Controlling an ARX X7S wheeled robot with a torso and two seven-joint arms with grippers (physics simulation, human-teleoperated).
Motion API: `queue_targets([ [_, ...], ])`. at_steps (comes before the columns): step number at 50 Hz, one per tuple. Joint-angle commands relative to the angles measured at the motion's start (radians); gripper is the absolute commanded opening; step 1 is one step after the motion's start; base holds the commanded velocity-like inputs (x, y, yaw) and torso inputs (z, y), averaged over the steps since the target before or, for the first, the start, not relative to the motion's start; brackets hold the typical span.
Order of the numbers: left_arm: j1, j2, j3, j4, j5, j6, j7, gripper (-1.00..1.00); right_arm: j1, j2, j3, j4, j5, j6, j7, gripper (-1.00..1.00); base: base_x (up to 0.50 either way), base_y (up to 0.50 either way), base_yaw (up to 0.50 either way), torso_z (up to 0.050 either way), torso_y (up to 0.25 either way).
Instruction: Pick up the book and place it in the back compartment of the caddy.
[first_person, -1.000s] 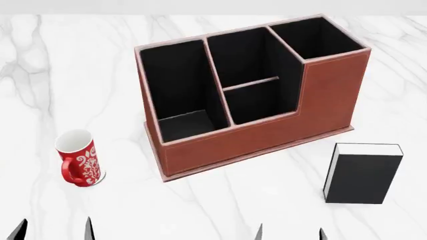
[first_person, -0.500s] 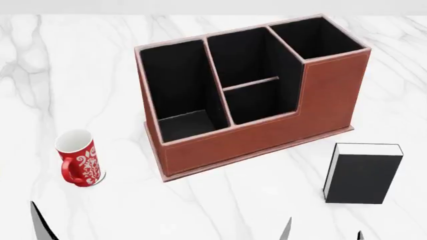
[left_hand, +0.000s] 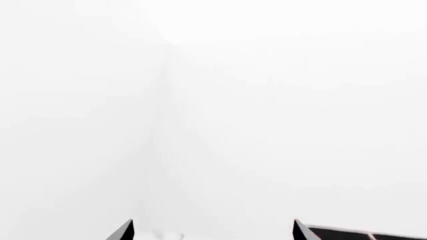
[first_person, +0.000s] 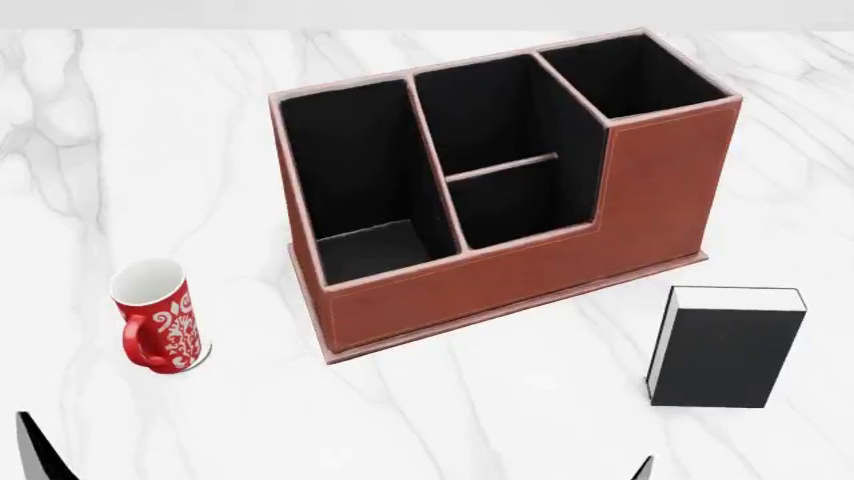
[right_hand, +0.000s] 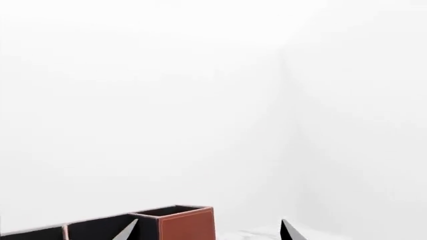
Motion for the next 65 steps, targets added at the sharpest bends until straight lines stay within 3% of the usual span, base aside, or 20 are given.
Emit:
queue_targets([
  [1,0.007,-0.055,0.04,-0.003,-0.121,0.05,0.04,1.0,-0.016,0.013,-0.007,-0.001,-0.009,-0.065,0.04,1.0,0.0,0.0,0.0,0.0,0.0],
  [11,0.008,-0.057,0.036,-0.029,-0.112,0.11,0.031,1.0,-0.015,0.026,-0.02,0.004,-0.008,-0.079,0.055,1.0,0.0,0.0,0.0,0.0,0.0],
  [18,0.006,-0.068,0.054,-0.094,-0.125,0.271,0.057,1.0,-0.023,0.032,-0.023,-0.002,-0.006,-0.087,0.069,1.0,0.0,0.0,0.0,0.0,0.0],
  [27,0.025,-0.058,0.036,-0.084,-0.096,0.317,0.081,1.0,-0.019,0.039,-0.034,0.003,-0.009,-0.085,0.08,1.0,0.0,0.0,0.0,0.0,0.0],
  [37,0.032,0.1,-0.136,-0.091,-0.177,0.317,0.389,1.0,-0.016,0.049,-0.047,-0.005,0.001,-0.059,0.083,1.0,0.0,-0.05,0.0,0.0,0.0],
  [40,0.036,0.112,-0.147,-0.087,-0.198,0.317,0.422,1.0,-0.014,0.053,-0.052,-0.004,0.01,-0.052,0.083,1.0,0.0,-0.12,0.0,0.0,0.0],
  [57,0.037,0.114,-0.152,-0.082,-0.206,0.317,0.419,1.0,-0.014,0.069,-0.064,-0.005,0.023,-0.054,0.097,1.0,0.0,-0.13,0.0,0.0,0.0],
  [58,0.029,0.094,-0.13,-0.077,-0.242,0.24,0.417,1.0,-0.008,0.073,-0.073,-0.003,0.032,-0.037,0.088,1.0,0.0,-0.26,0.0,0.0,0.0],
  [65,0.029,0.077,-0.112,-0.075,-0.24,0.24,0.392,1.0,-0.005,0.078,-0.077,-0.001,0.037,-0.033,0.093,1.0,0.0,-0.27,0.0,0.0,0.0],
])
